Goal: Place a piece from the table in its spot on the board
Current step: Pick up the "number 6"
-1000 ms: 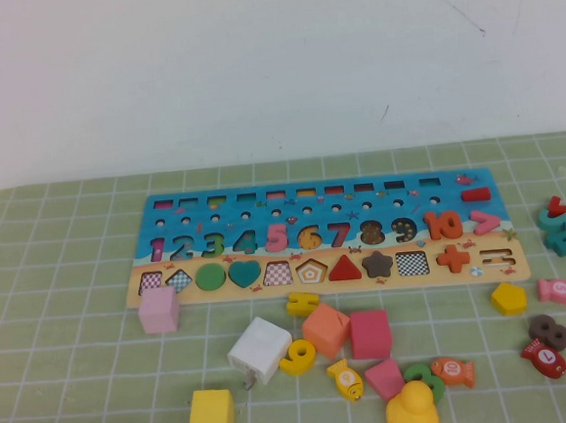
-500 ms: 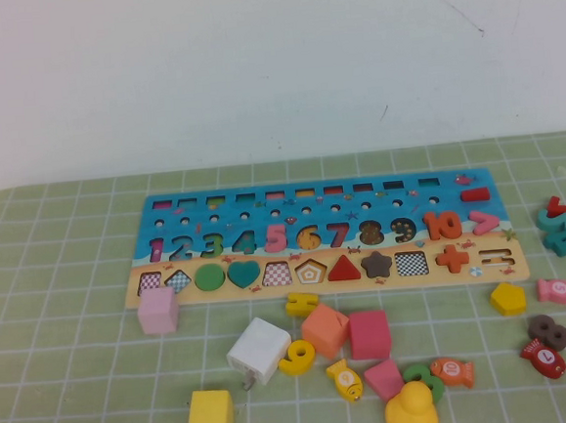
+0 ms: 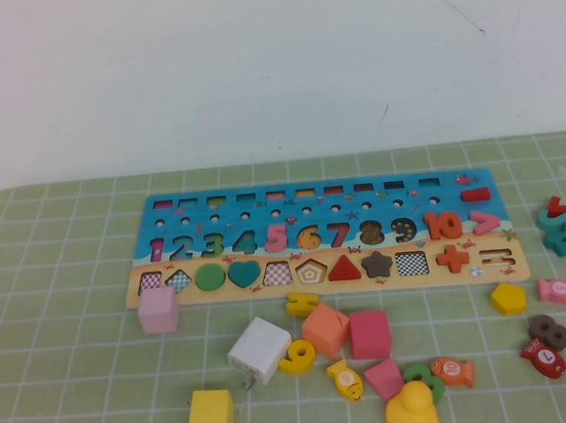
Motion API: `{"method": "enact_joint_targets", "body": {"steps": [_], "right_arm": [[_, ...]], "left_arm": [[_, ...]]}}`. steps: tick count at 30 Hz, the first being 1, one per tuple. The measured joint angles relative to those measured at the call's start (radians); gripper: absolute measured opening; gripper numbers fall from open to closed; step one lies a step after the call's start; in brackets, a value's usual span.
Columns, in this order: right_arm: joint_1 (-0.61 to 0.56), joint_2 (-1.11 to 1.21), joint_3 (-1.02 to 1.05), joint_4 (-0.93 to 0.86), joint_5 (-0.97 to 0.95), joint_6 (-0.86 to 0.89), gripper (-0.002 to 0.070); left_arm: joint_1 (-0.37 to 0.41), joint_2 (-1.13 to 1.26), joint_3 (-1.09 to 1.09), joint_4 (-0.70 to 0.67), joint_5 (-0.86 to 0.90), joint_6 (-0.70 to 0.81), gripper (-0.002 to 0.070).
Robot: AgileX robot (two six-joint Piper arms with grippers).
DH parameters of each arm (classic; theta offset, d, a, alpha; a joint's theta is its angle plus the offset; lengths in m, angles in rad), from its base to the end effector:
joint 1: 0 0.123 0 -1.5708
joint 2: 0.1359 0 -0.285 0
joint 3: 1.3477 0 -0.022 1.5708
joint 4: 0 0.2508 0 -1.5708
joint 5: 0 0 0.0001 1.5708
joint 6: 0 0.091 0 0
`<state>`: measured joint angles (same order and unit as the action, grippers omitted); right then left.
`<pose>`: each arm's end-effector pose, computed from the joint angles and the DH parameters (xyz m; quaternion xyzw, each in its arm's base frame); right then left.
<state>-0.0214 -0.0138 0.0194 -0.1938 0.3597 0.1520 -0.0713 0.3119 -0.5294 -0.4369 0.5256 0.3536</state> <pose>0.0526 -0.0073 0.1756 0.0172 0.7960 -0.0424 0.6035 0.0617 -0.0238 0.3267 0.0841 0.7616 -0.1142 0.6324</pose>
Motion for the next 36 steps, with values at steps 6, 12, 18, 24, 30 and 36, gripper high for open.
{"method": "enact_joint_targets", "body": {"steps": [6, 12, 18, 24, 30, 36], "right_arm": [[0.000, 0.000, 0.000, 0.000, 0.000, 0.000, 0.0000], [0.000, 0.000, 0.000, 0.000, 0.000, 0.000, 0.0000], [0.000, 0.000, 0.000, 0.000, 0.000, 0.000, 0.0000], [0.000, 0.000, 0.000, 0.000, 0.000, 0.000, 0.0000], [0.000, 0.000, 0.000, 0.000, 0.000, 0.000, 0.0000], [0.000, 0.000, 0.000, 0.000, 0.000, 0.000, 0.0000]], "left_arm": [[-0.004, 0.358, -0.354, 0.008, 0.362, 0.271, -0.0002], [-0.097, 0.604, -0.518, 0.042, 0.417, 0.425, -0.0002], [-0.245, 0.815, -0.614, 0.067, 0.482, 0.428, -0.0002], [-0.440, 0.990, -0.689, 0.129, 0.489, 0.299, -0.0002], [-0.584, 1.175, -0.696, 0.147, 0.431, 0.248, -0.0002], [-0.631, 1.335, -0.701, 0.210, 0.392, 0.178, -0.0002]]}}
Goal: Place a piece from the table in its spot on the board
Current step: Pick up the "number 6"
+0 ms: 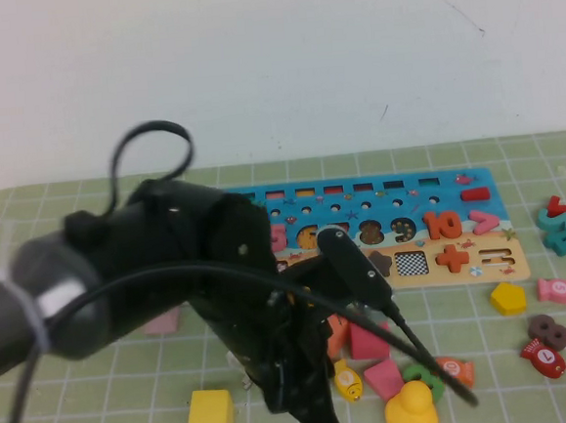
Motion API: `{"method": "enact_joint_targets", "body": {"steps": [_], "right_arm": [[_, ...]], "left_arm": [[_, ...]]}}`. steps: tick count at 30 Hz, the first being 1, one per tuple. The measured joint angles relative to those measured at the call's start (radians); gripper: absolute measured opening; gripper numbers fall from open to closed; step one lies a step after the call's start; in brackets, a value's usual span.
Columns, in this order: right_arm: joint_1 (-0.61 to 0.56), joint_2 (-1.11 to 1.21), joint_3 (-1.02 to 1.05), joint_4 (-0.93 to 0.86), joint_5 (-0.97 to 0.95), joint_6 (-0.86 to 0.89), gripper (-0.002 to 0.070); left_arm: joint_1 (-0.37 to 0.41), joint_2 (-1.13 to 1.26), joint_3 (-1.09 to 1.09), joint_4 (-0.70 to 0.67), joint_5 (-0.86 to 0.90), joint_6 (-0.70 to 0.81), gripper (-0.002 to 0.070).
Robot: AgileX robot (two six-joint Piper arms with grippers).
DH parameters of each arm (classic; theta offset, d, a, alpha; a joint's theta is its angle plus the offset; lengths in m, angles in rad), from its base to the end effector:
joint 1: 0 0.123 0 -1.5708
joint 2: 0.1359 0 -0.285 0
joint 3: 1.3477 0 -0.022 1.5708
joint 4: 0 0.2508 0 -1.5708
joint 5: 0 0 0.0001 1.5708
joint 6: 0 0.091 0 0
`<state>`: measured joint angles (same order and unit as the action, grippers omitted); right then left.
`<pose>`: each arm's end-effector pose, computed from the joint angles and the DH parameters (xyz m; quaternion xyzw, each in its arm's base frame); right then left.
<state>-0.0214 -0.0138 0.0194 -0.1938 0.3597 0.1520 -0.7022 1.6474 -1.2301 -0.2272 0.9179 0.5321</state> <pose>0.0526 -0.0073 0.1756 0.0172 0.7960 -0.0424 0.6035 0.2444 -0.2281 0.2565 0.5239 0.8307 -0.1131 0.1506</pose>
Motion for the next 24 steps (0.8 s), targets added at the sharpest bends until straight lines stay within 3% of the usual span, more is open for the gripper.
{"method": "enact_joint_targets", "body": {"steps": [10, 13, 19, 24], "right_arm": [[0.000, 0.000, 0.000, 0.000, 0.000, 0.000, 0.0000], [0.000, 0.000, 0.000, 0.000, 0.000, 0.000, 0.0000], [0.000, 0.000, 0.000, -0.001, 0.000, 0.000, 0.0000], [0.000, 0.000, 0.000, -0.001, 0.000, 0.000, 0.0000]], "left_arm": [[0.000, 0.167, -0.164, 0.160, 0.075, -0.234, 0.0019], [0.000, 0.208, -0.212, 0.171, 0.116, -0.254, 0.0102], [0.000, 0.283, -0.263, 0.190, 0.135, -0.286, 0.0390], [0.000, 0.308, -0.273, 0.241, 0.148, -0.308, 0.0470]]}}
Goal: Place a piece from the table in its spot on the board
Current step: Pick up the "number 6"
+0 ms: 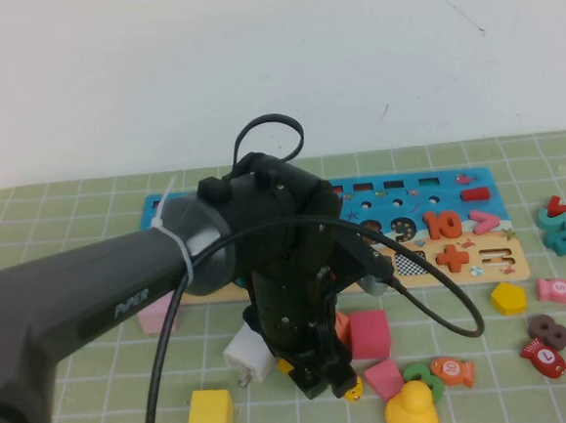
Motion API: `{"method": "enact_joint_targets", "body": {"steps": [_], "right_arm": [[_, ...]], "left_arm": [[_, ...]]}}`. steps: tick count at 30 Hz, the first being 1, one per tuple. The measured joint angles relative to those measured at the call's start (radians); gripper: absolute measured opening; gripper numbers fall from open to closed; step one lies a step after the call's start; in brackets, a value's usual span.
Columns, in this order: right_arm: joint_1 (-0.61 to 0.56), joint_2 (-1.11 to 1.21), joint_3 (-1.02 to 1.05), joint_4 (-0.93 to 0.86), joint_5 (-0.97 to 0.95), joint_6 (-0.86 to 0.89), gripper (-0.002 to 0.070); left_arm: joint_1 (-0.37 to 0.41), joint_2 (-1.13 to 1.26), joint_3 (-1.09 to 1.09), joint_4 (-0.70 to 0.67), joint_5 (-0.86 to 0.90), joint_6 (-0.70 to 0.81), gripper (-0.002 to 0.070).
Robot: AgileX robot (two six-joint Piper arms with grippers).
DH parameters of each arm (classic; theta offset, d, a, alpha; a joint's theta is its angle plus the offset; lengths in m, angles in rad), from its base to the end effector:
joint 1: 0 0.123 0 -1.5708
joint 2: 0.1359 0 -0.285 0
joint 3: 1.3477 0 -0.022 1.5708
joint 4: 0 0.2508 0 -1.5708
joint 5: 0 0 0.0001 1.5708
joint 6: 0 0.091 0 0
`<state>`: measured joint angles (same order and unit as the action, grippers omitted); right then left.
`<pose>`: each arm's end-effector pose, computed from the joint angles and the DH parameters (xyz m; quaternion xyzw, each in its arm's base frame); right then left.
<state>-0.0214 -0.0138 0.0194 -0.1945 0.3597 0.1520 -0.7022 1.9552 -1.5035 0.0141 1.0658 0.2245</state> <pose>0.0526 -0.0073 0.1756 0.0170 0.7960 -0.0427 0.6035 0.3034 -0.2552 0.2113 0.4485 0.8910 -0.0104 0.0697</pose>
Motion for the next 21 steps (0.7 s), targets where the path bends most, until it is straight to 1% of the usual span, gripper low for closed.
{"method": "enact_joint_targets", "body": {"steps": [6, 11, 13, 17, 21], "right_arm": [[0.000, 0.000, 0.000, 0.000, 0.000, 0.000, 0.0000], [0.000, 0.000, 0.000, -0.002, 0.000, 0.000, 0.0000], [0.000, 0.000, 0.000, -0.002, 0.000, 0.000, 0.0000], [0.000, 0.000, 0.000, -0.002, 0.000, 0.000, -0.0001], [0.000, 0.000, 0.000, -0.002, 0.000, 0.000, -0.0001]], "left_arm": [[0.002, 0.005, -0.002, 0.093, 0.000, -0.058, 0.0475], [0.028, 0.007, -0.002, 0.096, -0.008, -0.062, 0.0477], [0.041, 0.013, -0.002, 0.091, -0.009, -0.022, 0.0477], [0.043, 0.024, -0.002, 0.080, -0.016, 0.110, 0.0477], [0.043, 0.024, -0.002, 0.066, -0.046, 0.157, 0.0463]]}}
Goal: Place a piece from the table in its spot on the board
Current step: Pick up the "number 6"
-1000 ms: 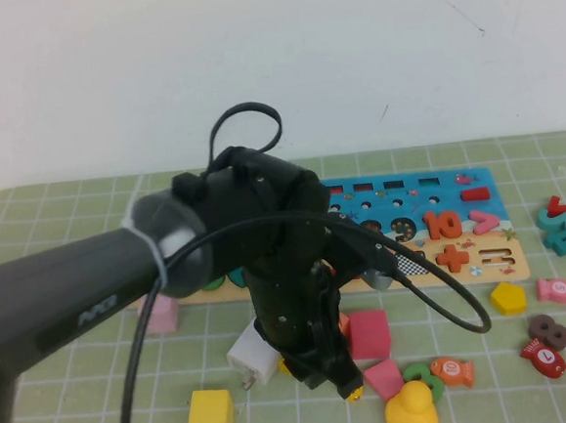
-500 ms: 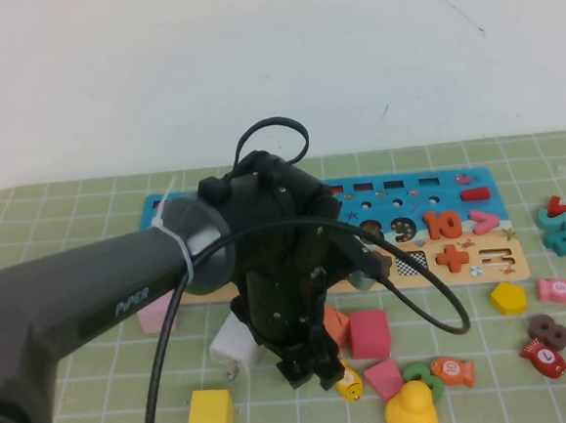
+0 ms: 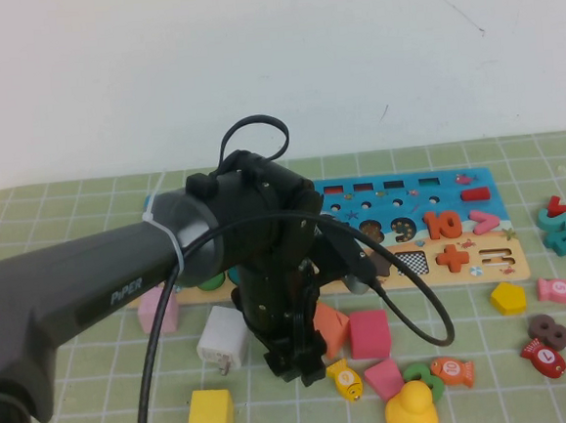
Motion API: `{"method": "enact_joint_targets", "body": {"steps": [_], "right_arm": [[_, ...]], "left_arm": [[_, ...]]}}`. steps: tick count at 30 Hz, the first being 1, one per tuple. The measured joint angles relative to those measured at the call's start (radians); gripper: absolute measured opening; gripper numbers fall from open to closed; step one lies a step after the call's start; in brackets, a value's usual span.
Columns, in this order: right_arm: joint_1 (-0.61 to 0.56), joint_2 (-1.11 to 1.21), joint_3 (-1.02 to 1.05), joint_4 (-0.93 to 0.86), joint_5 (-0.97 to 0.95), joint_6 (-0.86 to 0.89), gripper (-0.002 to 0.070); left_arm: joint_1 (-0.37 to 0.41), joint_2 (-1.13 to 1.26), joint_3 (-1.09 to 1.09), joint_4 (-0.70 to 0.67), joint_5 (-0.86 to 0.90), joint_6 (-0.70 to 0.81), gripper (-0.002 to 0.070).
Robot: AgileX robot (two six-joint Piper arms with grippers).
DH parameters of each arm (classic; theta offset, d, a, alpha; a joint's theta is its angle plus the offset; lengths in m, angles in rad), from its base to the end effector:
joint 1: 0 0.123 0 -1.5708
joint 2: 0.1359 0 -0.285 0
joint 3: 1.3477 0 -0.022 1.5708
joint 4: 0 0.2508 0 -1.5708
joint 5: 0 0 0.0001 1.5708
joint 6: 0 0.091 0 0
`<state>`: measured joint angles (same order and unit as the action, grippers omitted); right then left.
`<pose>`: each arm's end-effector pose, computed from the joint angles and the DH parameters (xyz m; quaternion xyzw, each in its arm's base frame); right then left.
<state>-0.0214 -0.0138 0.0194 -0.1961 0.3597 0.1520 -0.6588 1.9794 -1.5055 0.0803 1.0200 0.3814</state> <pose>0.0526 -0.0074 0.1756 0.0166 0.7960 -0.0434 0.6035 0.3225 -0.2418 0.2030 0.5106 0.8551 0.0241 0.0861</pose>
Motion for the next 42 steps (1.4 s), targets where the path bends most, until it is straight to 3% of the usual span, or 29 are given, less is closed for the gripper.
{"method": "enact_joint_targets", "body": {"steps": [32, 35, 39, 42], "right_arm": [[0.000, 0.000, 0.000, 0.000, 0.000, 0.000, -0.0001], [0.000, 0.000, 0.000, 0.000, 0.000, 0.000, -0.0001], [0.000, 0.000, 0.000, 0.000, 0.000, 0.000, -0.0001], [0.000, 0.000, 0.000, 0.000, 0.000, 0.000, -0.0001]], "left_arm": [[0.000, 0.034, -0.004, -0.041, -0.060, 0.095, 0.0447], [0.000, 0.034, -0.004, -0.041, -0.060, 0.113, 0.0404], [0.000, 0.034, -0.006, -0.019, -0.058, 0.191, 0.0263], [0.000, 0.036, -0.008, -0.002, -0.054, 0.334, 0.0267]]}}
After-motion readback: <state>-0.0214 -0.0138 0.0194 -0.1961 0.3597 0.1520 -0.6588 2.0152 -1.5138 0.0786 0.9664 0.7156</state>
